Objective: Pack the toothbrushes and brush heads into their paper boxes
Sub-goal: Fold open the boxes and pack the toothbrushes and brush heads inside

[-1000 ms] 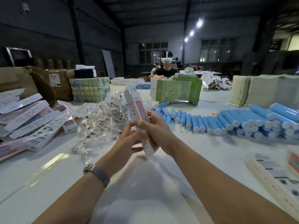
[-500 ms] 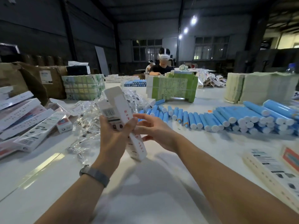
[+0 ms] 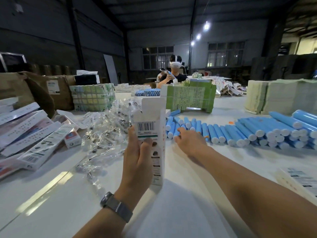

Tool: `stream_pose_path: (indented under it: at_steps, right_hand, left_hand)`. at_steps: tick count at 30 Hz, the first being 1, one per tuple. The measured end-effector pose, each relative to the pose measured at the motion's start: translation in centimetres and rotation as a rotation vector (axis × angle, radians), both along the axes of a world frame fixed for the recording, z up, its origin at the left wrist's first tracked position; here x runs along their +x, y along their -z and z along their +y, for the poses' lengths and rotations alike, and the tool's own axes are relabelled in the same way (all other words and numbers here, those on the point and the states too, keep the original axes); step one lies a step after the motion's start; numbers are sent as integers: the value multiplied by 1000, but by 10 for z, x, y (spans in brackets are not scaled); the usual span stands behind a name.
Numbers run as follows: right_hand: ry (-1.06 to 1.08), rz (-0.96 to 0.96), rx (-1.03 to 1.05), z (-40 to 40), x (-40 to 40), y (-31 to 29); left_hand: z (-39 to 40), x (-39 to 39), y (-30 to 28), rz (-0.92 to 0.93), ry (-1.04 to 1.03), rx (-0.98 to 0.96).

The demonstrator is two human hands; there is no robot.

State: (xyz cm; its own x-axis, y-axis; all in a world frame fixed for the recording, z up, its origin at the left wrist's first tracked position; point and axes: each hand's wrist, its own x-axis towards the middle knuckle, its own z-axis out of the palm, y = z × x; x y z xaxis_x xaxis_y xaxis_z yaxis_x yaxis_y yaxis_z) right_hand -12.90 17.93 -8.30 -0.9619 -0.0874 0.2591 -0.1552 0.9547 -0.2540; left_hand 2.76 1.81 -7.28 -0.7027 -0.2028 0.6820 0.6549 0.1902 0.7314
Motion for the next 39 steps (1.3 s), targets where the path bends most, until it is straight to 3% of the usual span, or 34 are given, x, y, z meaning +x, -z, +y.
stream_pose_path:
  at_steps: [6, 11, 18, 20, 22, 29, 36, 39]
  right_hand:
    - [90, 178, -105, 12, 3, -3]
    - [147, -28, -51, 22, 9, 0]
    - [199, -135, -46, 33, 28, -27]
    - [188, -152, -222, 33, 34, -35]
    - [133, -137, -554, 28, 44, -43]
    - [-262, 78, -1316, 5, 93, -106]
    - [-557, 224, -1549, -2, 135, -139]
    - [-581, 313, -1488, -3, 140, -140]
  left_hand:
    - [7, 2, -1, 24, 13, -52]
    - [10, 3, 1, -14, 85, -37]
    - [14, 5, -4, -53, 179, -84]
    - [14, 5, -4, -64, 169, -60]
    - [13, 5, -5, -72, 149, -44]
    - [10, 3, -5, -60, 90, -52]
    - [10, 5, -4, -61, 45, -100]
    - [11, 6, -4, -56, 30, -136]
